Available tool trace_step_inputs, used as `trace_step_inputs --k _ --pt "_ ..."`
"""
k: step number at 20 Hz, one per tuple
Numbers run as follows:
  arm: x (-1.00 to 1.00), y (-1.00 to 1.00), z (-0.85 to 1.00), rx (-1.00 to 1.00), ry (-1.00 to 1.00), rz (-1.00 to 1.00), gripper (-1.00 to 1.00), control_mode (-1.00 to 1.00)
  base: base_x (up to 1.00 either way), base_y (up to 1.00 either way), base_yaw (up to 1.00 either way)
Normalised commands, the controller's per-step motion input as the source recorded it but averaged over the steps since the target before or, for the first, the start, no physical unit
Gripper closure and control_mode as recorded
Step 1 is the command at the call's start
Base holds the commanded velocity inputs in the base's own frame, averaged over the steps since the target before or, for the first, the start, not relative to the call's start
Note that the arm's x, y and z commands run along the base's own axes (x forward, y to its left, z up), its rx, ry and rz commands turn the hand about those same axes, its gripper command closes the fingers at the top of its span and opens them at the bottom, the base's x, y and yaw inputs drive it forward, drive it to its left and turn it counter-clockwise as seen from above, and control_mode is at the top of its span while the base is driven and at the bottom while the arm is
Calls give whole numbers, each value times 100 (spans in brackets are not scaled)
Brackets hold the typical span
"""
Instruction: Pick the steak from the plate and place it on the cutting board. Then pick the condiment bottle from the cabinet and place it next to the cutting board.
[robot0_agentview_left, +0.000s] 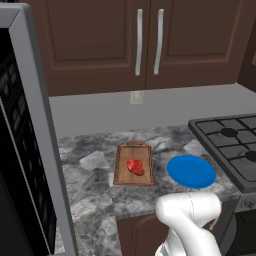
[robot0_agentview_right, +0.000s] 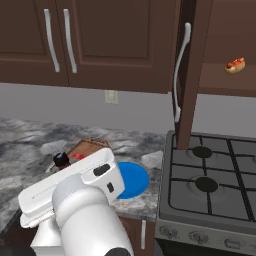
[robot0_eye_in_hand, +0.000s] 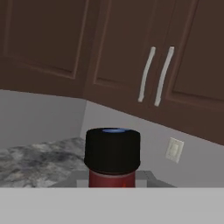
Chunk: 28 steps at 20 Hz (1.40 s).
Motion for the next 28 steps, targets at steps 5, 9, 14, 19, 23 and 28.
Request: trace_step_inputs --k 5,9,14,19,23,28 --pt "14 0 -41 1 -9 0 100 -100 0 0 0" --pt "16 0 -31 8 -3 0 100 -100 0 0 0" --pt "11 0 -19 10 0 0 100 -100 0 0 0" --pt "3 0 -17 11 0 0 100 -100 0 0 0" --pt "0 1 -16 9 -2 0 100 -100 0 0 0" --pt "0 10 -11 5 -4 0 100 -100 0 0 0"
